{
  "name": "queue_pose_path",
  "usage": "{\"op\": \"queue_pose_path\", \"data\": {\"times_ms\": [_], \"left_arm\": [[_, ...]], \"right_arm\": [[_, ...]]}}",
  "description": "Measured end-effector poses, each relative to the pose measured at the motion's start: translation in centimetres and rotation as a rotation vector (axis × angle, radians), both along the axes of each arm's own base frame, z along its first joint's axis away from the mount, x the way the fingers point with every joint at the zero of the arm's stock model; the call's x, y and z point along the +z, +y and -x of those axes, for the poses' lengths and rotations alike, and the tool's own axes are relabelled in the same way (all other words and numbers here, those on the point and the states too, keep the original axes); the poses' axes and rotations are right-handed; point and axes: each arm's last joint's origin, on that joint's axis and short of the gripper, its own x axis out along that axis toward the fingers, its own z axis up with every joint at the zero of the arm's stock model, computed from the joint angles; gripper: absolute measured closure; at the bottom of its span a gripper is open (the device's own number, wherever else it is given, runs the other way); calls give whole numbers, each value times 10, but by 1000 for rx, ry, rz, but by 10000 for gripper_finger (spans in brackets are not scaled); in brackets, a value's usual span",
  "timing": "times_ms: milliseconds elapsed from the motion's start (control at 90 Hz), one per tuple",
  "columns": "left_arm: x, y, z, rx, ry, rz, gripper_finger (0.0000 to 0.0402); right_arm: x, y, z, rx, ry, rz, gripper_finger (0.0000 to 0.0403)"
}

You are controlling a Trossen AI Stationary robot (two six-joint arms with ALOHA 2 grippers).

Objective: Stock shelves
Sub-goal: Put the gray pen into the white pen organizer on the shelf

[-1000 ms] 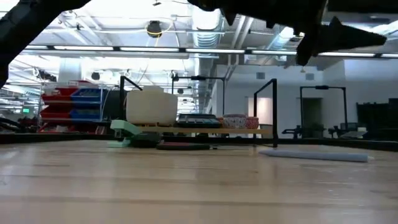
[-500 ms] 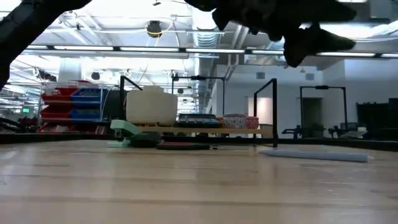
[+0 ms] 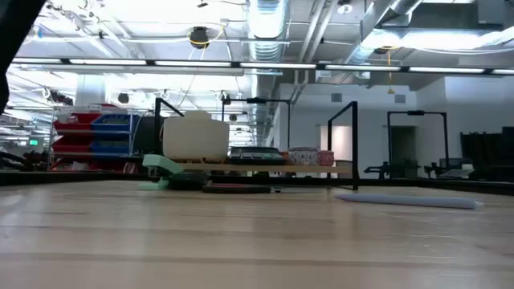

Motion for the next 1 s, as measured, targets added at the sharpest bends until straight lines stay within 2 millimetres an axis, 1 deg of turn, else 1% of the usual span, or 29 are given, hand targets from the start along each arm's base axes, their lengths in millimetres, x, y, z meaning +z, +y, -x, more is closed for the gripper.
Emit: {"op": "queue_pose_path", "data": {"times_ms": [67, 167, 222, 278, 333, 400, 467, 511, 544, 589, 722, 844, 956, 1000], "left_arm": [[-1, 4, 19, 83, -23, 13, 216], [-4, 10, 53, 191, -102, 60, 232], [-11, 12, 71, 246, -149, 82, 238], [-24, 14, 84, 277, -167, 88, 243], [-40, 15, 92, 289, -183, 83, 245], [-64, 15, 96, 269, -158, 78, 246], [-83, 14, 98, 231, -141, 79, 247], [-95, 13, 96, 212, -130, 77, 247], [-101, 12, 94, 200, -136, 74, 247], [-115, 12, 91, 183, -101, 48, 247], [-153, 8, 74, 71, -10, -27, 247], [-180, 5, 56, 23, 42, -78, 247], [-204, 3, 37, 21, 26, -107, 247], [-211, 2, 28, 19, -7, -122, 247]], "right_arm": [[0, -2, -2, -9, 5, 11, 84], [0, -4, -4, -15, 11, 24, 84], [0, -5, -5, -19, 15, 29, 84], [0, -5, -6, -20, 19, 37, 84], [0, -6, -6, -18, 22, 42, 84], [0, -6, -7, -23, 24, 46, 84], [0, -7, -8, -29, 24, 45, 84], [0, -7, -8, -29, 24, 45, 84], [0, -7, -8, -29, 24, 45, 84], [0, -7, -8, -29, 24, 45, 84], [-1, -7, -9, -26, 38, 29, 84], [-2, -8, -10, -26, 76, -2, 84], [-3, -8, -13, -32, 92, -7, 84], [-4, -8, -13, -34, 92, -8, 84]]}}
